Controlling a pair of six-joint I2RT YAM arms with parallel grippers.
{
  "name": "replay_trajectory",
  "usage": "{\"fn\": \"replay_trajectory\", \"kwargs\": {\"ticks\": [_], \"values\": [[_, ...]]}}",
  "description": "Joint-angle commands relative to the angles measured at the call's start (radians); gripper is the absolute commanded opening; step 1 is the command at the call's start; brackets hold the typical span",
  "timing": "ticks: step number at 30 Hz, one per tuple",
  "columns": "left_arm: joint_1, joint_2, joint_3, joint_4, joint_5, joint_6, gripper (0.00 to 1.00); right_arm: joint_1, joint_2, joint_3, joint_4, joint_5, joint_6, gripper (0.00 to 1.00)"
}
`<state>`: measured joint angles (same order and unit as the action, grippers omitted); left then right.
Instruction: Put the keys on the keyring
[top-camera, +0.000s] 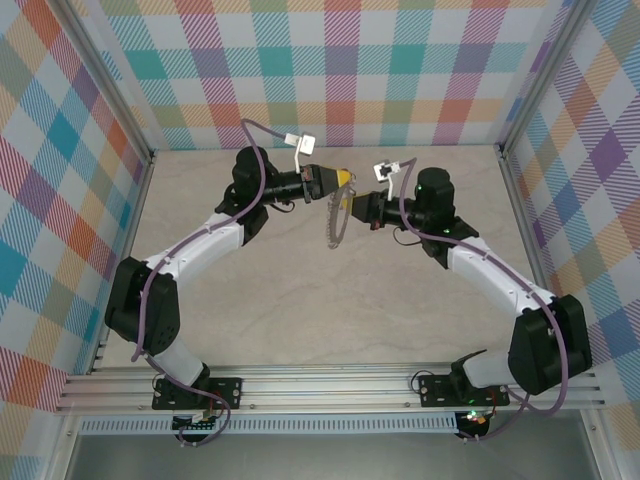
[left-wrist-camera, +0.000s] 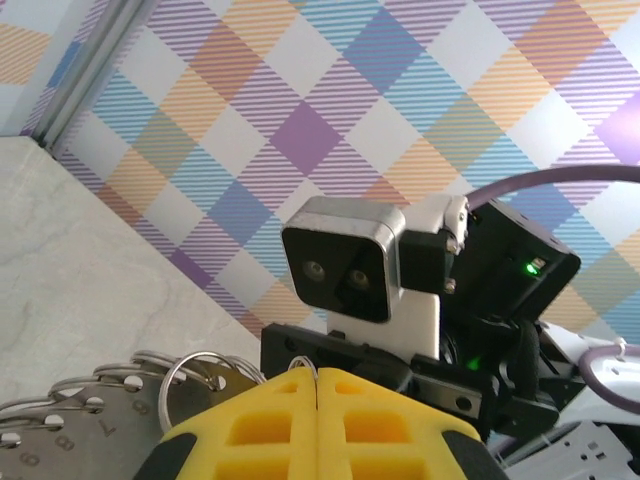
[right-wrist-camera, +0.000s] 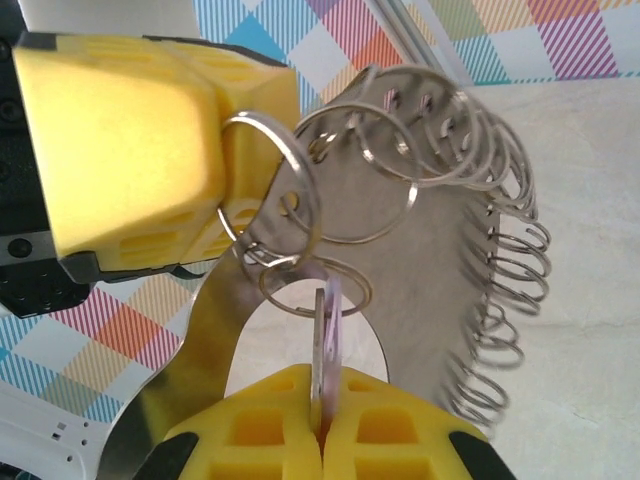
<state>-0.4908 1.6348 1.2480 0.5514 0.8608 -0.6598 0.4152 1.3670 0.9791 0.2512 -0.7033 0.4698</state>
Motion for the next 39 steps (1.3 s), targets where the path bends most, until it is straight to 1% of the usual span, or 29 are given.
{"fn": "replay_trajectory", "kwargs": {"ticks": [1, 6, 9, 14, 21, 23, 24, 25, 28, 30, 34, 39], "values": [[-0.023, -0.037, -0.018, 0.112, -0.060, -0.070, 0.00, 0.033, 0.015, 0.038, -0.006, 0.002, -0.010, 0.00], [-0.034, -0.048, -0.051, 0.114, -0.104, -0.105, 0.00, 0.037, 0.022, 0.036, 0.029, 0.034, 0.032, 0.00], [-0.044, -0.047, -0.065, 0.121, -0.122, -0.117, 0.00, 0.044, 0.042, 0.053, 0.044, 0.021, 0.053, 0.00], [-0.048, -0.035, -0.088, 0.157, -0.140, -0.141, 0.00, 0.067, 0.066, 0.096, -0.015, -0.014, 0.022, 0.00], [-0.048, -0.010, -0.109, 0.217, -0.173, -0.197, 0.00, 0.066, 0.036, 0.082, -0.104, 0.016, -0.021, 0.00], [-0.048, -0.006, -0.113, 0.233, -0.180, -0.213, 0.00, 0.065, 0.021, 0.075, -0.119, 0.026, -0.025, 0.04], [-0.048, -0.005, -0.114, 0.238, -0.186, -0.221, 0.00, 0.065, 0.012, 0.072, -0.126, 0.030, -0.025, 0.08], [-0.048, -0.004, -0.116, 0.242, -0.190, -0.227, 0.00, 0.065, 0.003, 0.069, -0.133, 0.036, -0.024, 0.15], [-0.047, -0.001, -0.121, 0.260, -0.201, -0.250, 0.00, 0.064, -0.029, 0.064, -0.163, 0.049, -0.020, 0.32], [-0.048, -0.001, -0.123, 0.272, -0.208, -0.266, 0.00, 0.061, -0.056, 0.057, -0.186, 0.056, -0.013, 0.39], [-0.046, -0.001, -0.128, 0.295, -0.216, -0.295, 0.00, 0.033, -0.139, 0.029, -0.227, 0.054, -0.003, 0.43], [-0.045, -0.001, -0.129, 0.316, -0.218, -0.321, 0.00, -0.033, -0.265, -0.022, -0.225, 0.105, 0.061, 0.46]]}}
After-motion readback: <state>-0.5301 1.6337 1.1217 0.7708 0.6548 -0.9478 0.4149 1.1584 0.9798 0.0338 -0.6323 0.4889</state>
